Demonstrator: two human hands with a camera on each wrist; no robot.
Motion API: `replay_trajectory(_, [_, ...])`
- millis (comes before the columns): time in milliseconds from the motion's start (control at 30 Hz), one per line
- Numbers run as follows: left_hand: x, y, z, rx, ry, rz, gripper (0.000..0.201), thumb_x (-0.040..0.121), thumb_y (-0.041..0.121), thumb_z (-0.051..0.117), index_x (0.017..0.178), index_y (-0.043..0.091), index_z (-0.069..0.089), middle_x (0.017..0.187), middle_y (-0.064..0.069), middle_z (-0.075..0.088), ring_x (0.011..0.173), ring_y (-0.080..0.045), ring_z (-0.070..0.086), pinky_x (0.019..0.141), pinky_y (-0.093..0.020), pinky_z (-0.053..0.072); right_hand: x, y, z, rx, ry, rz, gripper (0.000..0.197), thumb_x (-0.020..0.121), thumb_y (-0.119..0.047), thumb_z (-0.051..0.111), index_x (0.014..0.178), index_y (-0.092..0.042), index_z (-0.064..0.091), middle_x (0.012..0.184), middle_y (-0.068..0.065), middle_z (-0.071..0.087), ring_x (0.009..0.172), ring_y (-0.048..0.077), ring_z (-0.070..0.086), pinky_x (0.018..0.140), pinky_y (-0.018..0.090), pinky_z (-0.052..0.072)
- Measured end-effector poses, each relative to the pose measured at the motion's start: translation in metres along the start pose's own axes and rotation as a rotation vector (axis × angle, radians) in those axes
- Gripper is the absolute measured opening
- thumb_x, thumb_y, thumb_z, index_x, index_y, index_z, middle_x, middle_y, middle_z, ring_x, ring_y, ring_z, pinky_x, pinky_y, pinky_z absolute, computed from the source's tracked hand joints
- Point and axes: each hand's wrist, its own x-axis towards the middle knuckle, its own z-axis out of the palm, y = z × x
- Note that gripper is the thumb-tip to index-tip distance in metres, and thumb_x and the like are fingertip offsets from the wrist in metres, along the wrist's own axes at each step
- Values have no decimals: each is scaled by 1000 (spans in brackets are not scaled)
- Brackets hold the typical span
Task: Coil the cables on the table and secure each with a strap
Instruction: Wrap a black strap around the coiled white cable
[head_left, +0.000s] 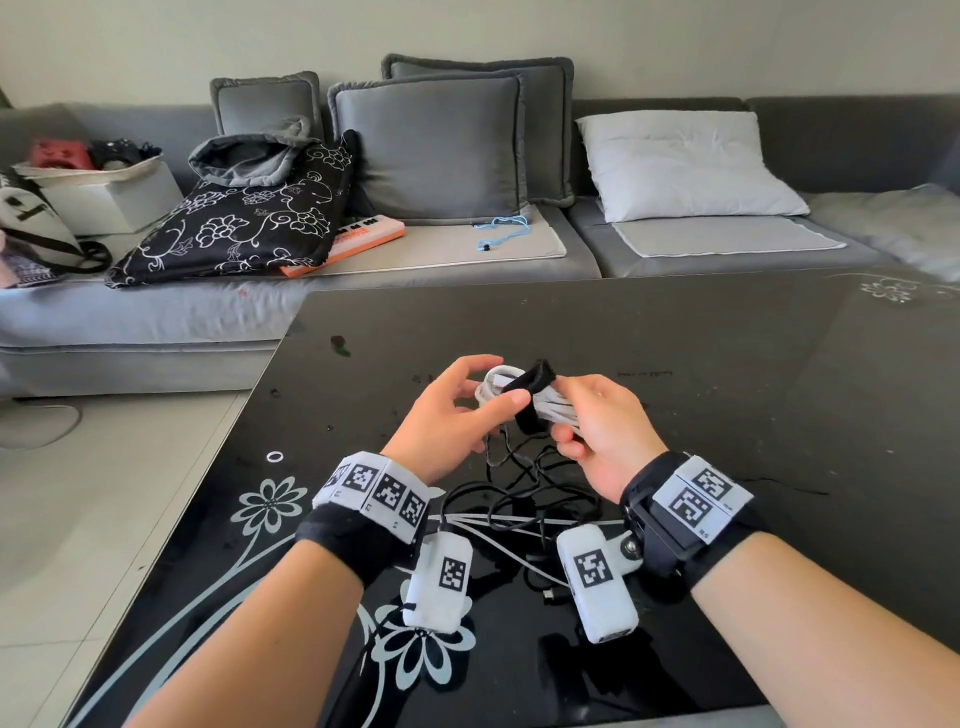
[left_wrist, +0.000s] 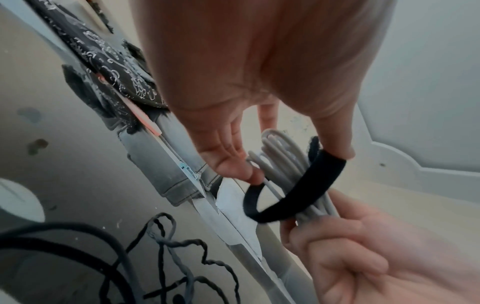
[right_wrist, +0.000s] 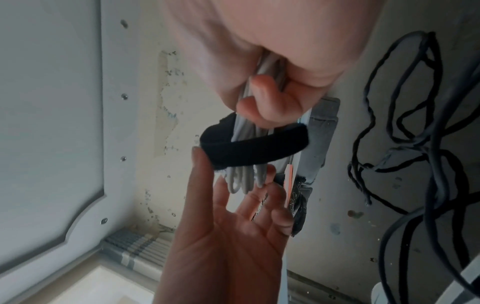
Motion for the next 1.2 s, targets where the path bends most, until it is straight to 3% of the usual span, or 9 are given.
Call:
replay_trajectory(100, [0, 0, 2, -49, -57, 13, 40, 83, 31, 79, 119, 29, 62, 103, 0, 70, 79, -6, 65, 67, -27, 56, -3, -2, 2, -90, -7, -53, 7, 97, -12, 54, 91, -8, 53, 69, 10, 55, 40, 14, 40, 37, 22, 24])
replay_trajectory(367, [1, -2, 3, -88, -135, -3, 52, 77, 21, 85, 123, 22, 61, 96, 1, 69, 73, -8, 64, 63, -26, 53, -7, 0, 7, -247, -32, -129, 8, 95, -9, 48, 91, -9, 55, 65, 12, 51, 39, 15, 40, 38, 20, 24])
replay_trajectory(500, [-2, 2, 4, -202, -162, -76, 57, 73, 56, 72, 119, 23, 64, 92, 0, 66, 76, -15, 61, 58, -29, 49, -6, 1, 6, -245, -38, -120, 8, 96, -10, 52, 89, -8, 55, 61, 9, 48, 38, 16, 39, 39, 19, 23])
replay_trajectory(567, [-4, 4, 6, -200, -137, -84, 55, 75, 64, 65, 114, 25, 63, 90, 0, 65, 74, -16, 61, 58, -31, 48, -6, 1, 6, -246, -32, -115, 8, 96, -13, 55, 90, -8, 55, 61, 8, 48, 38, 15, 38, 38, 19, 23])
replay_trajectory(733, [-7, 5, 10, -54, -68, 22, 32, 89, 35, 72, 106, 19, 50, 83, 0, 60, 68, -16, 58, 61, -39, 56, -5, 0, 6, -242, -6, -99, 6, 96, -11, 52, 93, -7, 55, 60, 7, 47, 37, 16, 38, 37, 17, 23])
replay_trajectory(867, [-7, 5, 7, 11, -9, 93, 39, 81, 32, 81, 103, 18, 52, 99, -2, 67, 77, -15, 64, 73, -41, 58, -4, 3, 6, -255, -3, -94, 5, 95, -10, 53, 93, -7, 56, 61, 8, 48, 38, 16, 38, 38, 17, 23])
replay_trajectory(1000, [-5, 5, 4, 117, 13, 124, 31, 76, 36, 82, 93, 24, 59, 97, 3, 72, 86, -19, 70, 78, -42, 59, -5, 3, 7, -271, -26, -101, 5, 94, -11, 53, 93, -8, 57, 63, 8, 49, 40, 16, 40, 37, 18, 24])
replay_trajectory(1067, [-4, 6, 4, 176, 36, 131, 24, 77, 37, 80, 89, 25, 62, 86, 2, 72, 75, -19, 68, 72, -36, 58, -6, 4, 8, -262, -44, -103, 8, 95, -11, 51, 94, -7, 58, 63, 8, 50, 41, 16, 40, 38, 19, 24])
replay_trajectory(1200, [-4, 8, 7, 146, 86, 147, 15, 85, 32, 76, 90, 22, 65, 75, 8, 66, 58, -4, 56, 59, -17, 47, -6, 3, 8, -202, -82, -110, 14, 99, -20, 53, 95, -7, 57, 68, 11, 52, 42, 17, 42, 38, 20, 26])
